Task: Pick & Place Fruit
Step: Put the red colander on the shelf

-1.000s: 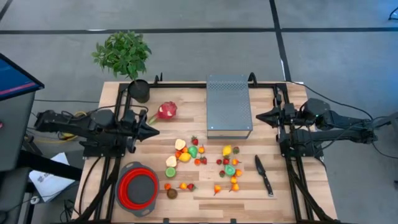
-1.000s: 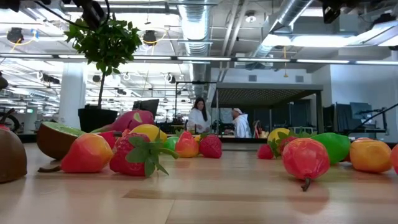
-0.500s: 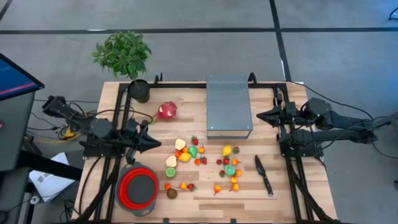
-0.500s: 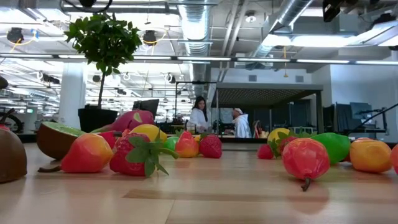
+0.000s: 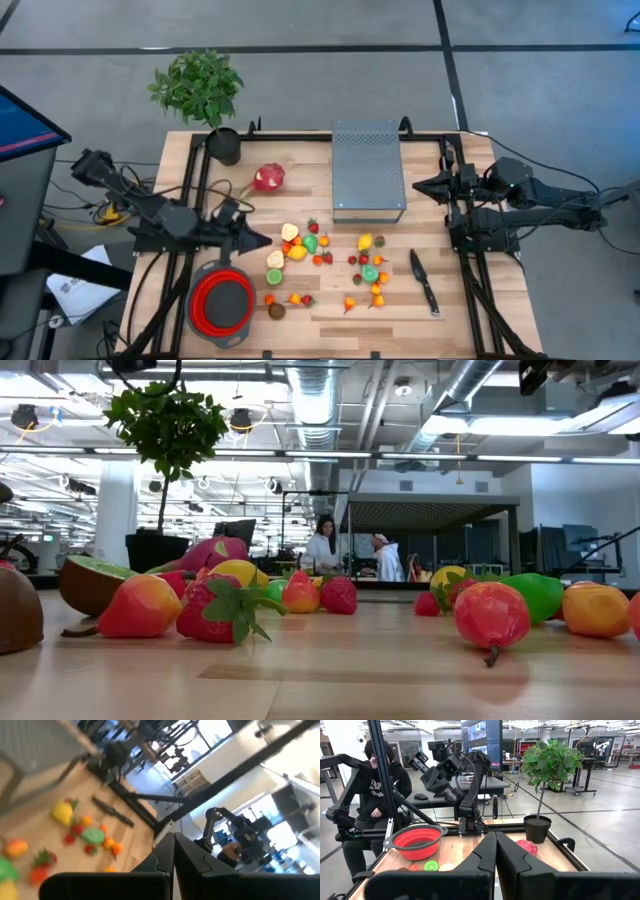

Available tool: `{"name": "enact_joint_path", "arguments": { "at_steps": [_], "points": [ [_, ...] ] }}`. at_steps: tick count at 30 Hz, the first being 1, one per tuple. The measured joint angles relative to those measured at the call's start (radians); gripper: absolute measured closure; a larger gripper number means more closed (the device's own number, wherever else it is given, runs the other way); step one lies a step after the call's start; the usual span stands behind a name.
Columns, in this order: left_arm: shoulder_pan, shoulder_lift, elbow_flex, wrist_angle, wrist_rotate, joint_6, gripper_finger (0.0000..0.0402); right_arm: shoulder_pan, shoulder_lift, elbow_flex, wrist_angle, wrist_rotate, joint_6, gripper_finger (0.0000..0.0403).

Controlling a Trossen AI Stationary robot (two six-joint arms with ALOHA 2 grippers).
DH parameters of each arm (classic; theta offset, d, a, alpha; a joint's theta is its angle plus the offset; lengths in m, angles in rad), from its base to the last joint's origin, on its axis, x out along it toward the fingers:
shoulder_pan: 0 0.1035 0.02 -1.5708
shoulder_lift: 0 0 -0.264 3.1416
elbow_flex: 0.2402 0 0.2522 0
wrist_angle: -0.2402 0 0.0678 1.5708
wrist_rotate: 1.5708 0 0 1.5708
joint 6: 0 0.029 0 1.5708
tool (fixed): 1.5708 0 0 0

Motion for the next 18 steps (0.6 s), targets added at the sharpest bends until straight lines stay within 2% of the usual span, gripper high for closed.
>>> {"name": "enact_joint_path", "arguments": {
  "at_steps": [6, 14, 18],
  "points": [
    [-0.033, 0.076, 0.017, 0.002, 0.0, -0.238, 0.0401, 0.0, 0.0, 0.0, 0.0, 0.0, 0.0, 0.0403],
    [-0.052, 0.193, 0.19, 0.006, -0.007, -0.17, 0.0401, 0.0, 0.0, 0.0, 0.0, 0.0, 0.049, 0.0403],
    [-0.076, 0.214, 0.219, 0.002, -0.007, -0.183, 0.0401, 0.0, 0.0, 0.0, 0.0, 0.0, 0.071, 0.0403]
  ]
}}
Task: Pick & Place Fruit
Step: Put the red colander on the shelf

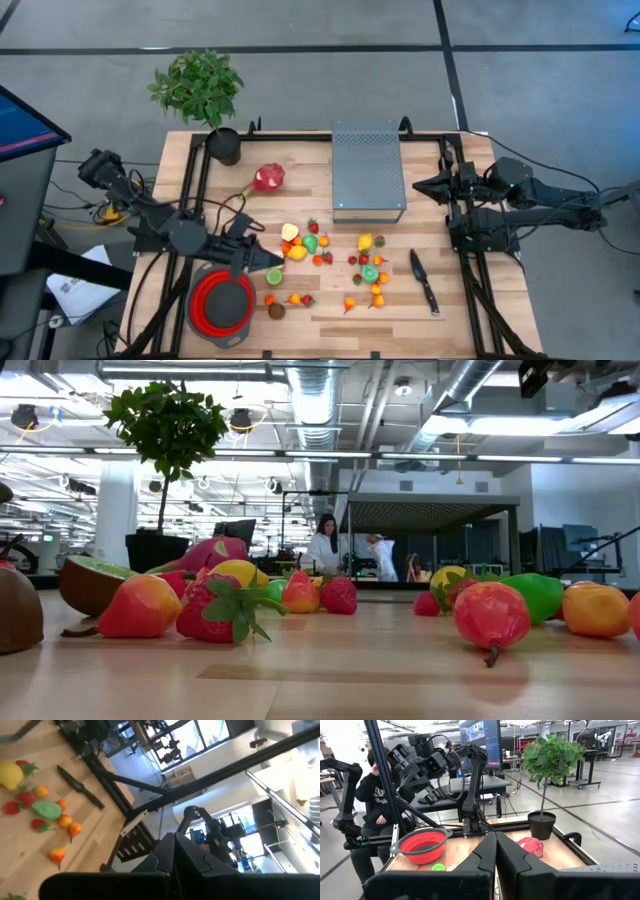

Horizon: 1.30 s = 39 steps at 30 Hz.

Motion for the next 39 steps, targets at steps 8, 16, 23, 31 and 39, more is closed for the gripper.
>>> {"name": "enact_joint_path", "arguments": {
  "at_steps": [8, 16, 23, 31, 39],
  "points": [
    [-0.039, 0.017, 0.001, -0.081, 0.004, -0.267, 0.0401, -0.009, 0.0, 0.0, 0.001, 0.0, -0.063, 0.0403],
    [-0.038, 0.156, 0.038, -0.105, 0.055, -0.342, 0.0401, -0.008, 0.0, 0.0, -0.002, 0.0, -0.028, 0.0403],
    [-0.065, 0.228, 0.142, -0.12, 0.14, -0.407, 0.0401, -0.008, 0.0, 0.0, -0.004, 0.0, -0.029, 0.0403],
    [-0.098, 0.256, 0.226, -0.355, 0.162, -0.627, 0.0401, -0.008, 0.0, -0.001, -0.021, 0.0, -0.04, 0.0403],
    [-0.102, 0.224, 0.235, -0.646, 0.194, -0.69, 0.0401, -0.008, 0.0, -0.001, -0.02, 0.0, -0.045, 0.0403]
  ]
}}
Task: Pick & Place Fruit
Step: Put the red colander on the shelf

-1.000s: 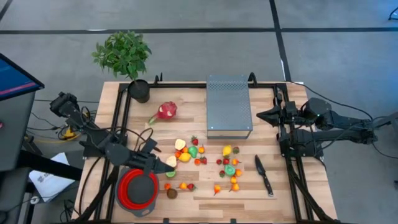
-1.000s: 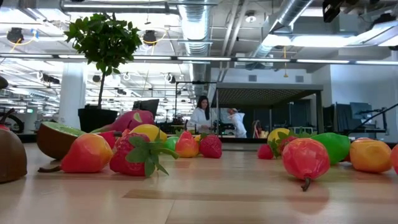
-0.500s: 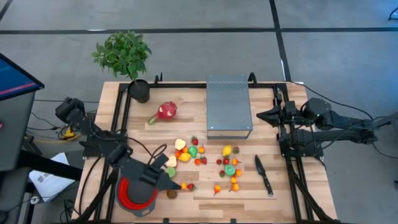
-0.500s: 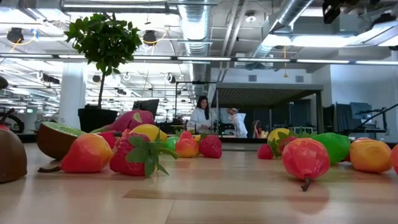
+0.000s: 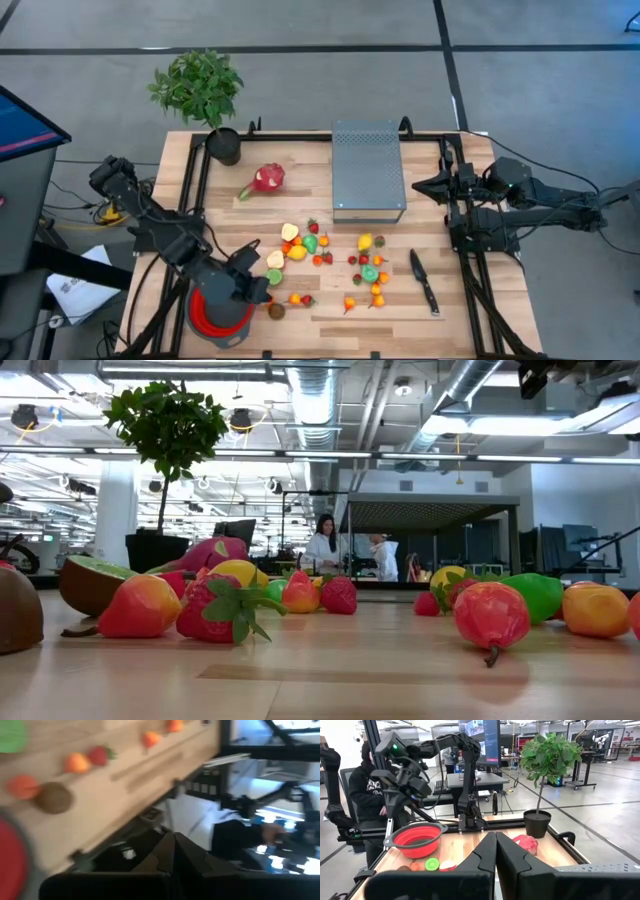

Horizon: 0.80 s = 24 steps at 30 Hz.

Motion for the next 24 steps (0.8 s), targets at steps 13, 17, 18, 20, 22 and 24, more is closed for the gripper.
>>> {"name": "enact_joint_path", "arguments": {
  "at_steps": [13, 17, 18, 20, 22, 24],
  "points": [
    [-0.001, 0.012, 0.0, -0.359, 0.215, -0.154, 0.0401, 0.0, 0.0, 0.0, -0.011, 0.0, -0.001, 0.0403],
    [0.006, 0.001, 0.0, -0.354, 0.226, -0.173, 0.04, 0.0, 0.003, 0.0, -0.027, 0.0, -0.003, 0.0403],
    [0.006, -0.003, 0.0, -0.353, 0.226, -0.174, 0.04, 0.0, 0.005, 0.0, -0.026, 0.0, -0.003, 0.0403],
    [0.004, -0.008, 0.0, -0.347, 0.226, -0.17, 0.04, 0.0, 0.007, 0.0, -0.031, 0.0, -0.003, 0.0403],
    [0.003, -0.009, 0.0, -0.344, 0.226, -0.17, 0.04, 0.0, 0.007, 0.0, -0.032, 0.0, -0.003, 0.0403],
    [0.003, -0.009, -0.001, -0.344, 0.227, -0.17, 0.0399, 0.0, 0.007, 0.0, -0.043, 0.0, -0.002, 0.0403]
  ]
}}
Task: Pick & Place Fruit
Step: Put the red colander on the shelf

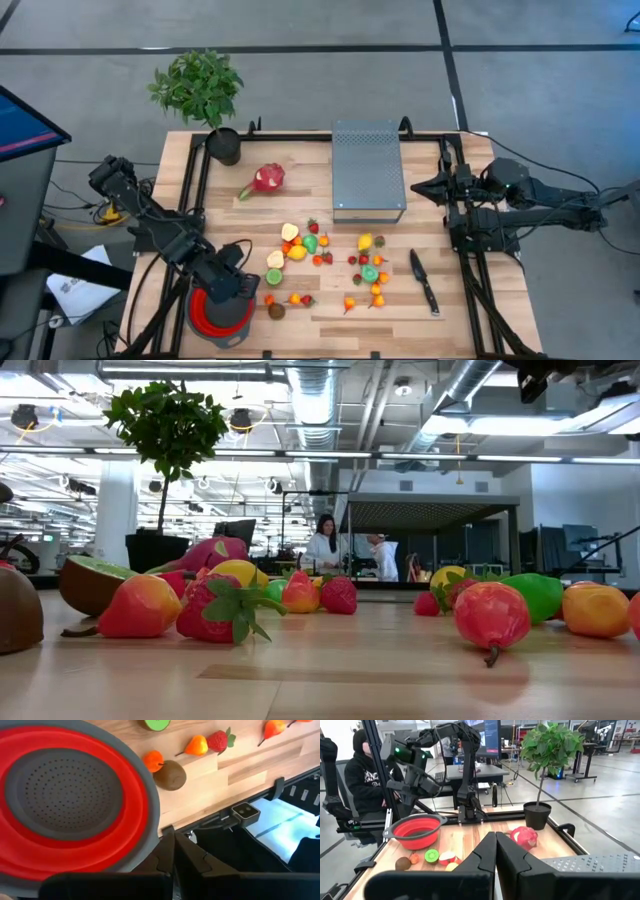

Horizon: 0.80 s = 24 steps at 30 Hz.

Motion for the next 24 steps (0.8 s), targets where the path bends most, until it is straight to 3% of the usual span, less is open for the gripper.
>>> {"name": "enact_joint_path", "arguments": {
  "at_steps": [5, 11, 18, 24],
  "points": [
    [0.001, 0.0, -0.034, 0.005, 0.039, -0.03, 0.0381, 0.0, 0.0, 0.0, -0.03, 0.0, 0.0, 0.0403],
    [0.0, 0.0, -0.095, 0.005, 0.138, -0.084, 0.03, 0.0, 0.0, 0.0, -0.035, 0.0, 0.0, 0.0403],
    [0.001, 0.0, -0.143, 0.007, 0.136, -0.201, 0.0193, 0.0, 0.0, 0.0, -0.034, 0.0, 0.0, 0.0403],
    [0.001, 0.0, -0.143, 0.055, 0.089, -0.214, 0.0143, 0.0, 0.0, 0.0, -0.034, 0.0, 0.0, 0.0403]
  ]
}}
